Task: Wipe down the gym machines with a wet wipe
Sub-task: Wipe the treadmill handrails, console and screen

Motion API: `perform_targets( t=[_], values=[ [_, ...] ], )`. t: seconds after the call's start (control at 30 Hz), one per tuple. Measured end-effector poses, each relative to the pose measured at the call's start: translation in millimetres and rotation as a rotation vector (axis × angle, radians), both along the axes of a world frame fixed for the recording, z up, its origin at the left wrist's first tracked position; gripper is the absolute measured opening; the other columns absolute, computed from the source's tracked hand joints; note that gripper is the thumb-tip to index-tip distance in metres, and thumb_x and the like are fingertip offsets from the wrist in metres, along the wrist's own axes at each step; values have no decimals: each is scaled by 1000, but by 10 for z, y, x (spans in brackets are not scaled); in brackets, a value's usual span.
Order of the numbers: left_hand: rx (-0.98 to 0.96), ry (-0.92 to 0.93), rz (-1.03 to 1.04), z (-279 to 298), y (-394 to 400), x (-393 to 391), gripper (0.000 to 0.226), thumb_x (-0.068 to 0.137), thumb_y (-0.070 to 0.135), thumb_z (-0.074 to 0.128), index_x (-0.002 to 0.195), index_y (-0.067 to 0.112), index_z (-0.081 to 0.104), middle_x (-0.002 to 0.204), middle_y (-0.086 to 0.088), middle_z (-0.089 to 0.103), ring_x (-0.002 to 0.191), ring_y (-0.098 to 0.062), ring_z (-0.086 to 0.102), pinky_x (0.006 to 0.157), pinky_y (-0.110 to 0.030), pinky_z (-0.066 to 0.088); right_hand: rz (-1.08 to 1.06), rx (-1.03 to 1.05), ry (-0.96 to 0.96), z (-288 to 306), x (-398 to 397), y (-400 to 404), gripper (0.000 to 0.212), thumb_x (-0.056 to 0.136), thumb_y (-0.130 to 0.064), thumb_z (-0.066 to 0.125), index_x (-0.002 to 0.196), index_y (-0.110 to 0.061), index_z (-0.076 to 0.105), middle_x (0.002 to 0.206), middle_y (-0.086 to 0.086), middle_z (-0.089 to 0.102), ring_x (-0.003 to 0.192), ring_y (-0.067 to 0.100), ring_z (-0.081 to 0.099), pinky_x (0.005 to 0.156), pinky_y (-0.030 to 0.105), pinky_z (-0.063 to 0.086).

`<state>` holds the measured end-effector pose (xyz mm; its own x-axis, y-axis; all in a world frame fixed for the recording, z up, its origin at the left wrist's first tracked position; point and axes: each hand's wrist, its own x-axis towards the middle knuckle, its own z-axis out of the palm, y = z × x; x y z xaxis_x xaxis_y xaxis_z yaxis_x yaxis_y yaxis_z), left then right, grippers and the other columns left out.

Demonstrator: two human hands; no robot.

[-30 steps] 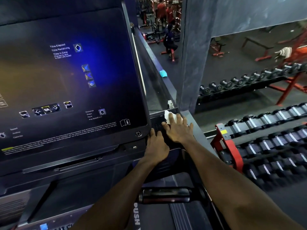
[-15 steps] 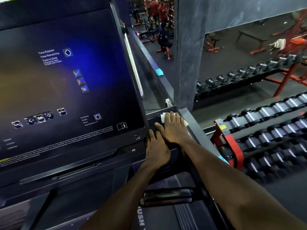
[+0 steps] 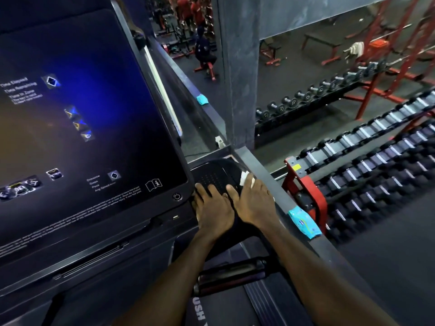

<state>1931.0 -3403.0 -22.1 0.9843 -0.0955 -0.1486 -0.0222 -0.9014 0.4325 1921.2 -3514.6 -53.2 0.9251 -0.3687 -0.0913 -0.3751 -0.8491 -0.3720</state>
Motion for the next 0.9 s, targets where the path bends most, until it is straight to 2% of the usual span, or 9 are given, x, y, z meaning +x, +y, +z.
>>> perform_targets(
  t=[0.27,0.4,0.57,0.7,0.83,0.9],
  values=[
    [30,-13,-40,33,22,21,46,103,28,30,141,2,28,158,-32,3,147,-45,4,120,-53,3,26,-72,-1,47,259,89,91,92,-75,9,155,-9,16,153,22,33,135,39,40,109,56,35],
    [3,-35,-44,55,38,5,41,103,26,32,137,3,32,157,-32,8,144,-46,11,118,-52,6,36,-201,-13,-29,-169,87,92,92,-73,2,155,-7,19,144,27,40,124,42,47,102,54,40],
    [-39,-18,-64,99,79,-5,39,104,20,37,139,4,29,157,-30,7,144,-45,12,118,-51,8,-47,-273,1,-86,-597,113,90,92,-73,9,153,-8,24,138,27,47,118,43,53,96,53,44],
    [-51,3,-94,148,117,-14,50,100,17,45,144,3,26,157,-30,5,144,-45,11,119,-50,7,-77,-255,58,7,-454,140,82,96,-68,20,155,-12,16,144,24,43,124,42,48,101,54,39],
    [-55,5,-120,155,150,-21,49,100,17,44,144,4,29,156,-31,6,143,-46,14,119,-49,10,-82,-288,16,-18,-749,163,86,91,-69,7,156,-13,18,139,22,45,118,39,50,99,53,40],
    [-64,-5,-137,142,177,-30,47,99,17,45,143,5,32,156,-30,8,142,-45,16,118,-49,14,-112,-300,9,-55,-1029,186,85,92,-70,9,156,-14,19,138,20,46,119,37,49,99,53,41]
  ],
)
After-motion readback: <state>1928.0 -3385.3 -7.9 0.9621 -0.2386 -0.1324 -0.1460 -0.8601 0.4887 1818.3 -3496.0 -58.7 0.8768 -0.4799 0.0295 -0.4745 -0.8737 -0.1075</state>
